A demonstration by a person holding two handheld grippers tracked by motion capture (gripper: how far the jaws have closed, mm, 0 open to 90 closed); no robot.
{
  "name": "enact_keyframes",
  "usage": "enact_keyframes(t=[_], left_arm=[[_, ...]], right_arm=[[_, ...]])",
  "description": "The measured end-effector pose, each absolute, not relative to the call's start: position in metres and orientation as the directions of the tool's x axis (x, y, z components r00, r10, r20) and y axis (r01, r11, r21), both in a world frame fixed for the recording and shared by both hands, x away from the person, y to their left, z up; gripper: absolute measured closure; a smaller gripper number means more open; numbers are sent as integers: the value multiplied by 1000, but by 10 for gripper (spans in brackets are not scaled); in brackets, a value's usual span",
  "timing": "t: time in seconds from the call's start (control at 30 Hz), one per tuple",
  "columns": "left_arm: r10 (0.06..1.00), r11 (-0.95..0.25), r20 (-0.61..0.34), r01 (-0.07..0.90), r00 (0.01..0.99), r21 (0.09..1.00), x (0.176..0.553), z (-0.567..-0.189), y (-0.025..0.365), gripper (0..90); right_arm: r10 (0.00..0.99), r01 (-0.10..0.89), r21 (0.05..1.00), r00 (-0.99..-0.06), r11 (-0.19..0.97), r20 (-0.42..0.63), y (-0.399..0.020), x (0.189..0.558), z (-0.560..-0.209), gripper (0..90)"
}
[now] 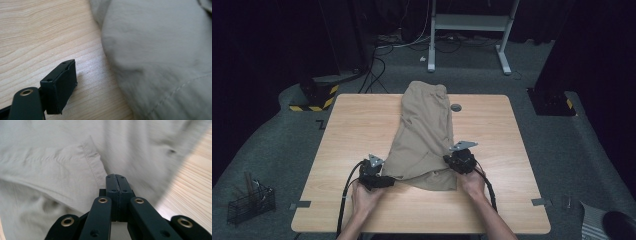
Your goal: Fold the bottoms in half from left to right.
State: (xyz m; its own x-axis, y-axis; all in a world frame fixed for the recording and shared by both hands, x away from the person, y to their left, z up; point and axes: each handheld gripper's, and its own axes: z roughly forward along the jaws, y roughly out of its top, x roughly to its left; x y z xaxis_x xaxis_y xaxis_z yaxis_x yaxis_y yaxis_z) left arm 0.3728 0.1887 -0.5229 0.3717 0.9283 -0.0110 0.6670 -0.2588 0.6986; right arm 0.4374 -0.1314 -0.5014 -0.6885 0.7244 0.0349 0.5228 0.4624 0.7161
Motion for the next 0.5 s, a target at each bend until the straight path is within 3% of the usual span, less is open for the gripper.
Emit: enact_keyframes(t=[0.37,0.5], left_arm=[[932,-239,-8,633,361,736,365,-528,191,170],[934,-235,-10,633,358,737,365,-528,191,170]], right_arm=[[752,547,709,-658,445,35,-160,419,-506,896],[760,556,710,-649,432,46,-165,413,-505,763]])
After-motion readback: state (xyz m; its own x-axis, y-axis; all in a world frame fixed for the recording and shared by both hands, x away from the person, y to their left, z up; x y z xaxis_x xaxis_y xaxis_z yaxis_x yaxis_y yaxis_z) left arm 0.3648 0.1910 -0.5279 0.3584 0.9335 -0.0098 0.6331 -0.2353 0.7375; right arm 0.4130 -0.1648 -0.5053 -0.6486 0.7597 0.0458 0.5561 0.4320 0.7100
